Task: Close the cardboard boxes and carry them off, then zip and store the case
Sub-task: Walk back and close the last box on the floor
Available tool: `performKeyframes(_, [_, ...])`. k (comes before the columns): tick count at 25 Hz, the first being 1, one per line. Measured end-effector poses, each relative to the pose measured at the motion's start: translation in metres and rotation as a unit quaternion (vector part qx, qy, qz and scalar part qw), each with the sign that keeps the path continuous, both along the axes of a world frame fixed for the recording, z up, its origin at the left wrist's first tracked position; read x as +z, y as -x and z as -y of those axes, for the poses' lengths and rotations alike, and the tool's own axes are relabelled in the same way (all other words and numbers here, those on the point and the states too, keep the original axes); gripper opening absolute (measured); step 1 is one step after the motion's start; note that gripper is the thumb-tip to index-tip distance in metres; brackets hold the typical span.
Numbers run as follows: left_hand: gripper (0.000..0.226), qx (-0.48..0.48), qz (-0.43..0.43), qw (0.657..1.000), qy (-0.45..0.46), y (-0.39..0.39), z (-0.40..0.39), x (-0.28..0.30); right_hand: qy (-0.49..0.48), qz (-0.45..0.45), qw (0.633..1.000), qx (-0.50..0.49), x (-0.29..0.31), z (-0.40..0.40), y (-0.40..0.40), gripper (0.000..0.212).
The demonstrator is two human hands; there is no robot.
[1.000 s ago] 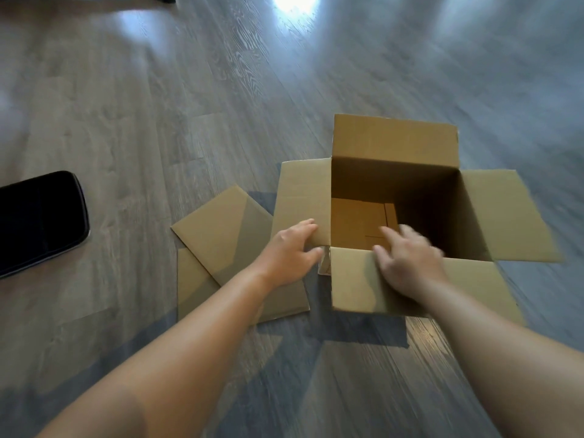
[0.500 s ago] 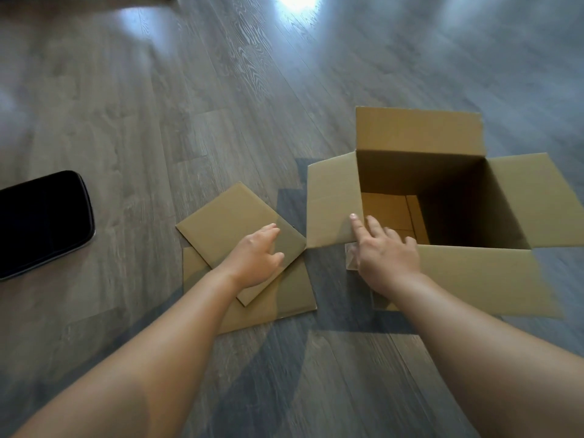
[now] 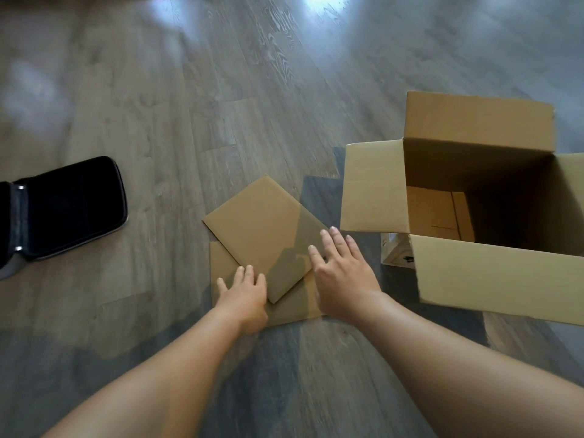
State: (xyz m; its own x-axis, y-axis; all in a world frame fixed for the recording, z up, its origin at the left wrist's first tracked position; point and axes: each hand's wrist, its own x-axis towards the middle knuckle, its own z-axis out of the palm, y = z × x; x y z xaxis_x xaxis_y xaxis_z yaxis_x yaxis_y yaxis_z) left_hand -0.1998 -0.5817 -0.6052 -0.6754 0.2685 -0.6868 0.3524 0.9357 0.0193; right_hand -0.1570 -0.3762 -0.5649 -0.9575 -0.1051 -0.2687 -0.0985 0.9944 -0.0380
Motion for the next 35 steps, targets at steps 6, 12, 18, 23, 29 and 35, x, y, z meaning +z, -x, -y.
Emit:
performKeyframes(6, [0.013, -0.098, -0.064, 0.987, -0.106, -0.027, 0.007, 0.012, 0.087, 0.233, 0.947, -0.202, -0.033, 0.018, -0.004, 0.06])
performKeyframes(12, [0.052, 0.203, -0.064, 0.97, -0.12, 0.018, 0.066, -0.005, 0.08, 0.226, 0.944, -0.227, -0.049, 0.009, -0.023, 0.074])
performKeyframes(18, [0.063, 0.232, -0.017, 0.962, -0.145, 0.076, 0.056, -0.001, 0.064, 0.239, 0.944, -0.219, -0.048, 0.005, -0.027, 0.079])
performKeyframes(23, [0.048, 0.216, -0.006, 0.968, -0.127, 0.077, 0.05, 0.002, 0.044, 0.234, 0.951, -0.198, -0.046, 0.001, -0.031, 0.083])
performKeyframes(29, [0.054, 0.225, -0.002, 0.964, -0.143, 0.083, 0.07, 0.002, 0.03, 0.241, 0.951, -0.19, -0.051, 0.0, -0.032, 0.091])
performKeyframes(35, [0.044, 0.213, -0.066, 0.973, -0.054, 0.051, 0.072, 0.0, 0.065, 0.23, 0.933, -0.269, -0.055, 0.008, -0.024, 0.11])
